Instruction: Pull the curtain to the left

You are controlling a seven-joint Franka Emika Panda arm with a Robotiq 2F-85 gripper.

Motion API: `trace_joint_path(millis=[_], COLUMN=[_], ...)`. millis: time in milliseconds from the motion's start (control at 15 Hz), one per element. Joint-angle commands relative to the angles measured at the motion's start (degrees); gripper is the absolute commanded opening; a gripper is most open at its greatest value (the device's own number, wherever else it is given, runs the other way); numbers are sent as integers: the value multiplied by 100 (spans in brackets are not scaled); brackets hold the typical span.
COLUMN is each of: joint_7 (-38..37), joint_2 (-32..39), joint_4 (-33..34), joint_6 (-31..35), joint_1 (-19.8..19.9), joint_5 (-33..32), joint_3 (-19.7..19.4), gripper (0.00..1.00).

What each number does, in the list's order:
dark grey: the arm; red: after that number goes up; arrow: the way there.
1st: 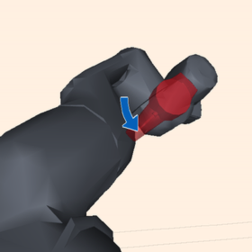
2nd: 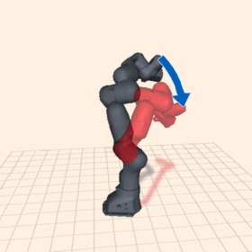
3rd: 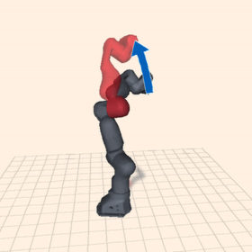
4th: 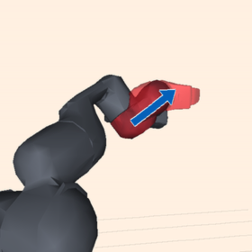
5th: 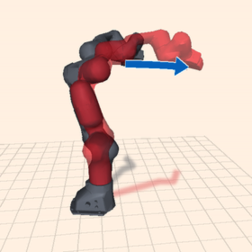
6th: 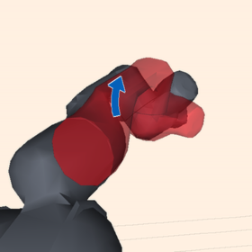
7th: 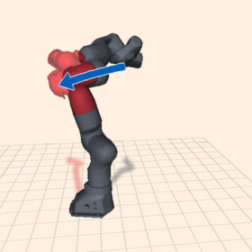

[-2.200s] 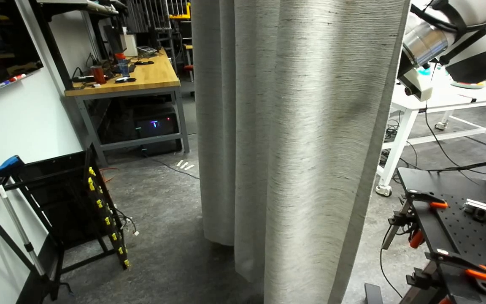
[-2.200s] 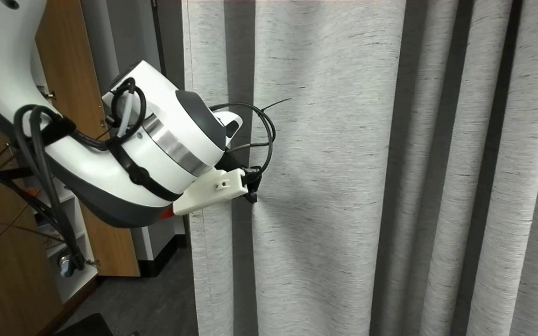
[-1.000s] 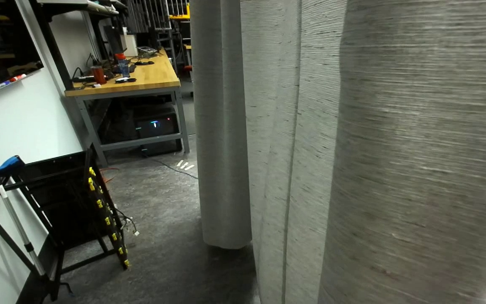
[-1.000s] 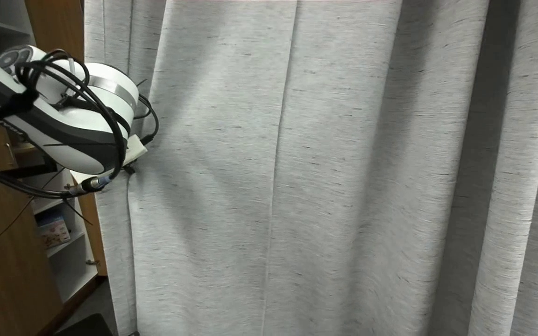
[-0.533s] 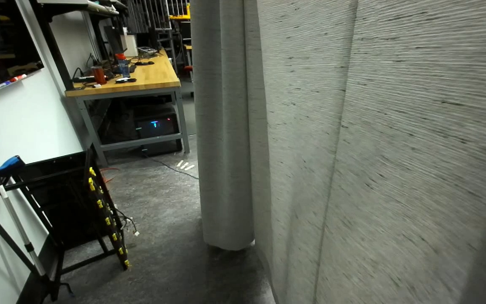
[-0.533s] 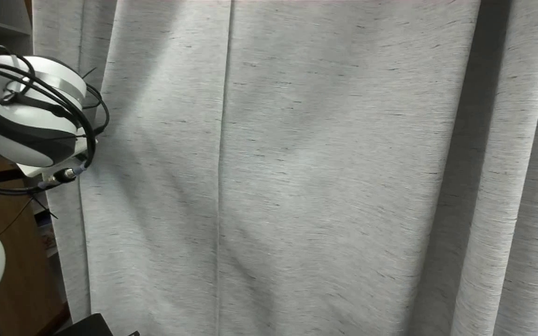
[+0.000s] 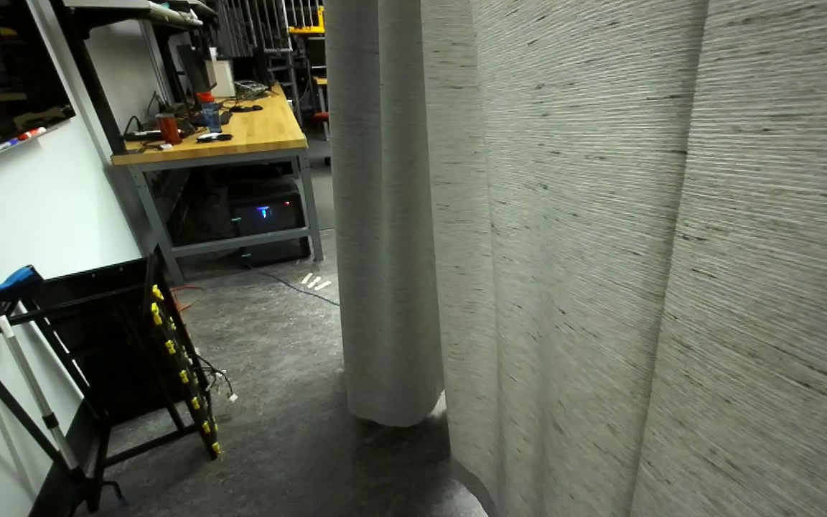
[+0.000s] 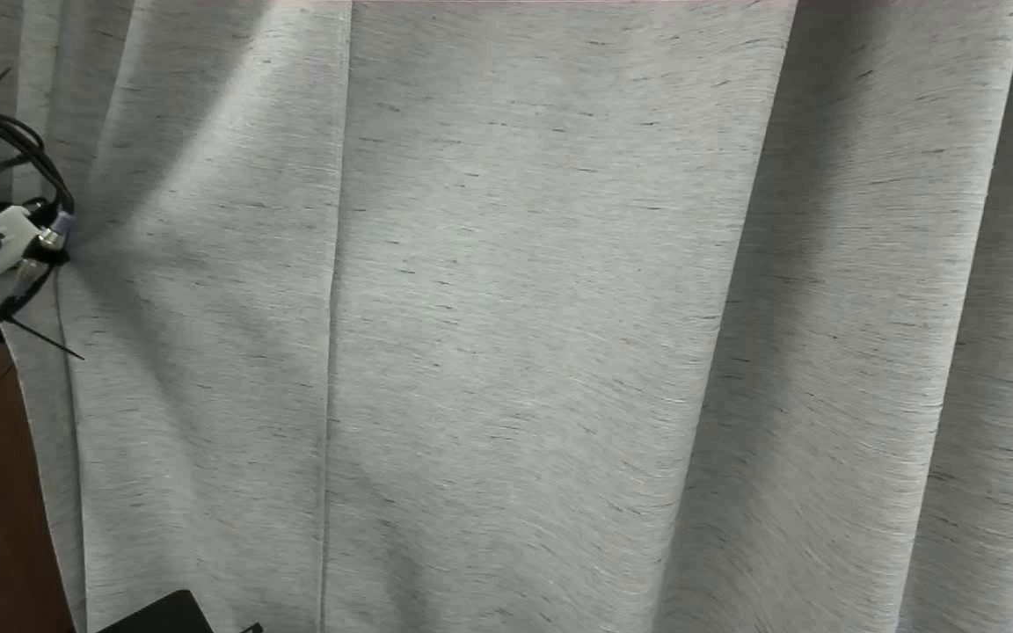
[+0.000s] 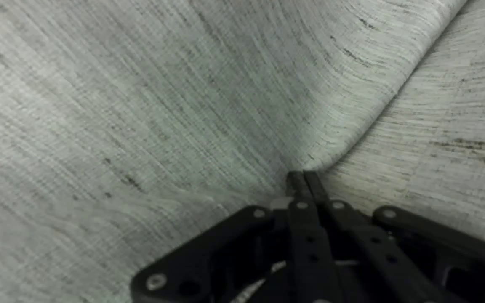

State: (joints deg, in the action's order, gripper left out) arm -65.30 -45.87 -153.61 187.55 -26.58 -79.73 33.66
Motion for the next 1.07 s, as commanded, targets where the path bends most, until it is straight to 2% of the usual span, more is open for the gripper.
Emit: trace_joint_path(millis=[0, 133, 200, 267, 1000], joint_7=[-162, -348, -358, -358, -358], joint_2=[-107, -204, -210, -211, -212], joint_4=[15, 14, 11, 10, 10], joint_6=[0, 0, 0, 1, 2], joint_1=[204, 475, 530, 542, 543], joint_5=[-1, -1, -1, -1, -1], joint_3=[333, 769, 834, 835, 834], gripper=[3, 17, 24, 27, 27])
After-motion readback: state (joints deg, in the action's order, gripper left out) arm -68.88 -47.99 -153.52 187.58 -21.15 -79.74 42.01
